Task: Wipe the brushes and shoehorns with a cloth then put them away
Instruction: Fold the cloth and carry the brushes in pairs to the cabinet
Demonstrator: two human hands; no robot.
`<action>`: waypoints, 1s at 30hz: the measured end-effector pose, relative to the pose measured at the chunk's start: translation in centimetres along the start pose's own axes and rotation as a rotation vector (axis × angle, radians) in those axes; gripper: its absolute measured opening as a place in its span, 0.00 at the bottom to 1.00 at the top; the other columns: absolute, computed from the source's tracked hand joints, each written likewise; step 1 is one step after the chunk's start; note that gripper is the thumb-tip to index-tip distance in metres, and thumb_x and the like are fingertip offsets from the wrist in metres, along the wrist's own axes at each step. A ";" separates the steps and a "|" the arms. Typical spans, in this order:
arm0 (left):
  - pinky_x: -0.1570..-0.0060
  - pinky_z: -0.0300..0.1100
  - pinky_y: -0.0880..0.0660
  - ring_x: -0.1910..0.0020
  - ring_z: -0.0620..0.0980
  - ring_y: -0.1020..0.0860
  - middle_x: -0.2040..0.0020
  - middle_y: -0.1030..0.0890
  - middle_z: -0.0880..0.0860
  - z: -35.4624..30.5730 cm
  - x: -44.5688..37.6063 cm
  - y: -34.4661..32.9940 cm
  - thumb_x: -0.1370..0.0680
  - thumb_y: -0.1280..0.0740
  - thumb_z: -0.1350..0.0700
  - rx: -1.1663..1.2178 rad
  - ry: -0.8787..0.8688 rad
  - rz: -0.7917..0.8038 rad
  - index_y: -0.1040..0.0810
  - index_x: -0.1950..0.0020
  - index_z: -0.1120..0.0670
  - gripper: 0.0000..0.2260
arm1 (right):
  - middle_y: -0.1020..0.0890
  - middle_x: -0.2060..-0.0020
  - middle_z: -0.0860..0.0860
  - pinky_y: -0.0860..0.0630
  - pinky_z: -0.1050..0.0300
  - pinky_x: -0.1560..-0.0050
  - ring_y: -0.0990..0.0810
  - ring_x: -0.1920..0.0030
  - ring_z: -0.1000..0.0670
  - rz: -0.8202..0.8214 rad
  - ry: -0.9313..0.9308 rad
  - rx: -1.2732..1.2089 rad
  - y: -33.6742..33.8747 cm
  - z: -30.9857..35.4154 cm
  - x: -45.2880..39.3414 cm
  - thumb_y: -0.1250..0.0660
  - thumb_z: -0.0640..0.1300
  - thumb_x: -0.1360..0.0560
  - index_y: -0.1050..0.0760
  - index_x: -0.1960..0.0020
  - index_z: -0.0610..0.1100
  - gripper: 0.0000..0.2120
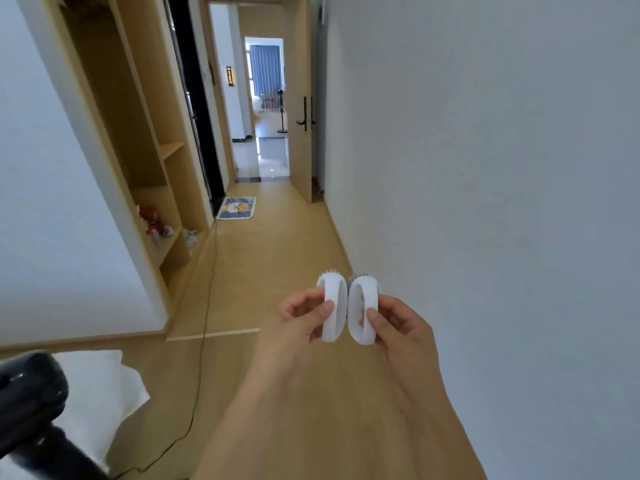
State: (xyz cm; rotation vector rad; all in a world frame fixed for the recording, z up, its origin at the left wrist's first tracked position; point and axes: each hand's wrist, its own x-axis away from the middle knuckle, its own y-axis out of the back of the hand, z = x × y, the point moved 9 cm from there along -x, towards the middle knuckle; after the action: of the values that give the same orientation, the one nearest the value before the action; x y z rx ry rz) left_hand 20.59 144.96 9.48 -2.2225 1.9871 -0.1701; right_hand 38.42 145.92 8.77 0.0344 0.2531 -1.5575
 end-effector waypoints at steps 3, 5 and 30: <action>0.43 0.53 0.22 0.45 0.56 0.18 0.46 0.15 0.55 -1.1 -6.6 0.1 0.23 0.30 0.60 0.010 -0.010 -0.087 0.17 0.42 0.54 0.10 | 0.13 0.50 0.51 0.20 0.56 0.49 0.15 0.48 0.49 0.091 0.000 0.000 -1.2 -0.4 -7.6 0.29 0.45 0.25 0.17 0.43 0.51 0.11; 0.43 0.52 0.22 0.45 0.56 0.18 0.47 0.15 0.55 -2.2 -11.3 -0.1 0.23 0.30 0.60 0.012 -0.021 -0.137 0.17 0.42 0.55 0.10 | 0.13 0.51 0.51 0.20 0.60 0.52 0.15 0.49 0.50 0.140 -0.002 0.009 -1.7 -0.5 -13.2 0.30 0.41 0.23 0.17 0.44 0.52 0.10; 0.58 0.41 0.21 0.55 0.48 0.16 0.53 0.14 0.50 -3.6 -60.7 8.1 0.24 0.30 0.61 0.061 -0.078 -0.170 0.14 0.52 0.46 0.10 | 0.13 0.50 0.45 0.22 0.43 0.41 0.15 0.47 0.43 0.136 -0.048 -0.044 -14.8 -10.6 -61.8 0.31 0.36 0.24 0.16 0.44 0.46 0.12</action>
State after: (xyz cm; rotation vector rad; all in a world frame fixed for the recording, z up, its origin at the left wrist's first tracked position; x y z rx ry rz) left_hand 5.15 204.24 12.57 -2.3199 1.7305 -0.1588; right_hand 22.75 208.37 11.75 -0.0195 0.2424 -1.4156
